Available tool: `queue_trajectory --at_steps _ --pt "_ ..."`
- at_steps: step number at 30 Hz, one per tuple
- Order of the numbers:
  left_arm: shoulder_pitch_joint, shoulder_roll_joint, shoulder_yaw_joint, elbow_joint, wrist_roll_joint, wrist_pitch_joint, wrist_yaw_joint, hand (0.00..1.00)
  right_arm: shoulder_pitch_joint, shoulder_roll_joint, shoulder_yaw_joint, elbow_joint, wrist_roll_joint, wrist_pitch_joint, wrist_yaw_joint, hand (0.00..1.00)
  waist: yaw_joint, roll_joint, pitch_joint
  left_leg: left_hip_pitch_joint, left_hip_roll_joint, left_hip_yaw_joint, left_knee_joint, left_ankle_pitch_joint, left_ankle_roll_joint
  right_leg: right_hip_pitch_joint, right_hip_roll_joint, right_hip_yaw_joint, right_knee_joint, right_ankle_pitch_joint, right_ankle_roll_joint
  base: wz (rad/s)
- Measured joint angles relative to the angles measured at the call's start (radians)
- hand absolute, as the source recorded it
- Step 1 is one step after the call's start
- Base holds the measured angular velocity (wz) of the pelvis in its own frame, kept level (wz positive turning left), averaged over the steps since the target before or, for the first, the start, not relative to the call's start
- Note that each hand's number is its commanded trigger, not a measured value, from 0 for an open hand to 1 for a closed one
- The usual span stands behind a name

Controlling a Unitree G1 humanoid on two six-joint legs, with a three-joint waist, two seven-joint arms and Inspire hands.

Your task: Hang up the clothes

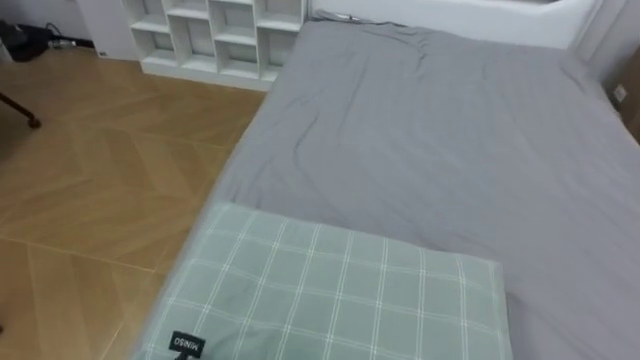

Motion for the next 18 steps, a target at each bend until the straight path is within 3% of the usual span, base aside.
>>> queue_trajectory --at_steps 8,12,18 --pt "0.089 0.005 0.168 0.099 -0.08 0.036 0.011 0.0 0.072 -0.012 -0.084 0.013 0.014 0.0 -0.013 0.0 0.002 0.014 -0.0135 0.075 -0.003 0.0 -0.041 0.001 -0.001 0.067 -0.002 -0.004 -0.016 -0.003 0.005 0.01" --pt "0.144 0.005 0.214 0.159 -0.079 0.088 0.011 0.0 0.087 -0.02 -0.089 0.031 -0.003 0.037 -0.017 0.0 0.017 0.012 -0.0115 0.089 -0.003 -0.002 -0.043 0.0 -0.001 0.082 -0.003 -0.011 -0.017 -0.006 0.009 0.02" --pt "0.17 -0.006 0.252 0.201 -0.107 0.152 -0.039 0.0 0.087 -0.021 -0.112 0.06 -0.027 0.086 0.004 0.0 0.028 0.007 -0.0067 0.093 -0.004 -0.014 -0.046 0.0 -0.001 0.09 -0.004 0.0 -0.017 -0.007 0.01 0.06"
